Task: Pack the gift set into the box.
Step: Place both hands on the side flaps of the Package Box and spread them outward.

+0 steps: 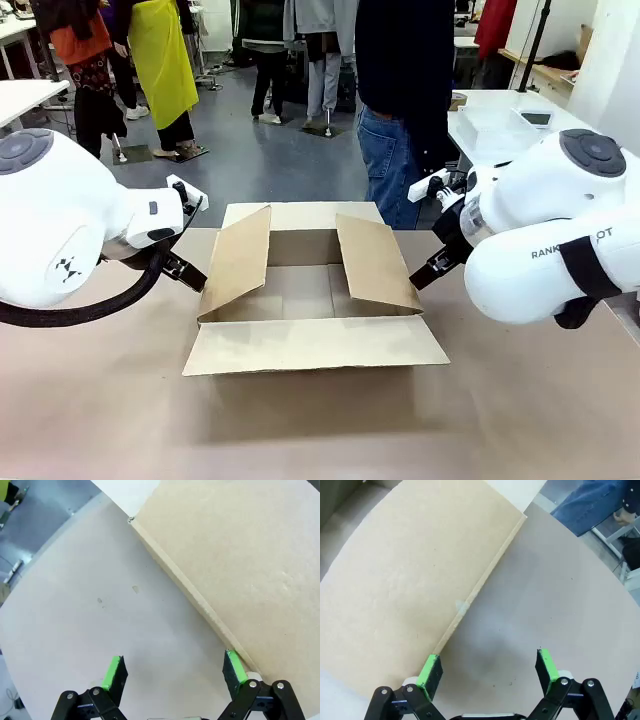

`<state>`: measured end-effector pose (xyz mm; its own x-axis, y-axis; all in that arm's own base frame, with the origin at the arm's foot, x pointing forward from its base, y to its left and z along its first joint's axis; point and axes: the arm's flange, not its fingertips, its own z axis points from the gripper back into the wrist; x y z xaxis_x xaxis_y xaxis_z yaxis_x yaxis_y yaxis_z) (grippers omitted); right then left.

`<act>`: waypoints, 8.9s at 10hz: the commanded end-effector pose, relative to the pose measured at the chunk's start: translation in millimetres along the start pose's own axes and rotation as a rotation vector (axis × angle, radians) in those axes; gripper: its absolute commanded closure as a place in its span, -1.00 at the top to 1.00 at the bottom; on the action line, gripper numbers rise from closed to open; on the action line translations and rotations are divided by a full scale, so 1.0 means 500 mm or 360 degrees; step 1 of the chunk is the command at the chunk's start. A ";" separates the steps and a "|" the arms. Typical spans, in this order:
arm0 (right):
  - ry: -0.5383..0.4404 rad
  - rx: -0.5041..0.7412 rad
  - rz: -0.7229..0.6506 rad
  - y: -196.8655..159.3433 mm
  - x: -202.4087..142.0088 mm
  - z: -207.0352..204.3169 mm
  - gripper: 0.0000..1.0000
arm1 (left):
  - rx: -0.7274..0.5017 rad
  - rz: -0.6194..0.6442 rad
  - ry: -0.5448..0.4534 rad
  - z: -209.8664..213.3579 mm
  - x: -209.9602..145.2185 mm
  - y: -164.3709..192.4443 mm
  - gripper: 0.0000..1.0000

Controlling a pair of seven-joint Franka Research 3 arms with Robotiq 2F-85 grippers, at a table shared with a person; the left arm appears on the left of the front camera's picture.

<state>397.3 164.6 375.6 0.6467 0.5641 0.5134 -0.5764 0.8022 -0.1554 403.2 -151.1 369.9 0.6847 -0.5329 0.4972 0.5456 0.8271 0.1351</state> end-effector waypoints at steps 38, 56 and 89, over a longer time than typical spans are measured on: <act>-0.0664 0.1367 -0.2010 -0.491 -0.502 0.412 1.00 | -0.1492 0.1981 -0.0752 0.448 -0.519 0.541 1.00; 0.0176 0.0755 -0.0980 -0.074 0.051 0.273 1.00 | -0.0908 0.1097 0.0218 0.368 0.095 0.083 1.00; 0.0176 0.0755 -0.0980 -0.074 0.051 0.273 1.00 | 0.0485 0.1366 0.0346 0.152 0.256 -0.003 1.00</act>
<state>368.2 119.8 507.7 0.9477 0.1063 0.3008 -0.2568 0.8139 0.5212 460.7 -223.5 498.2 0.8888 0.2690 0.3711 -0.3164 0.9459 0.0721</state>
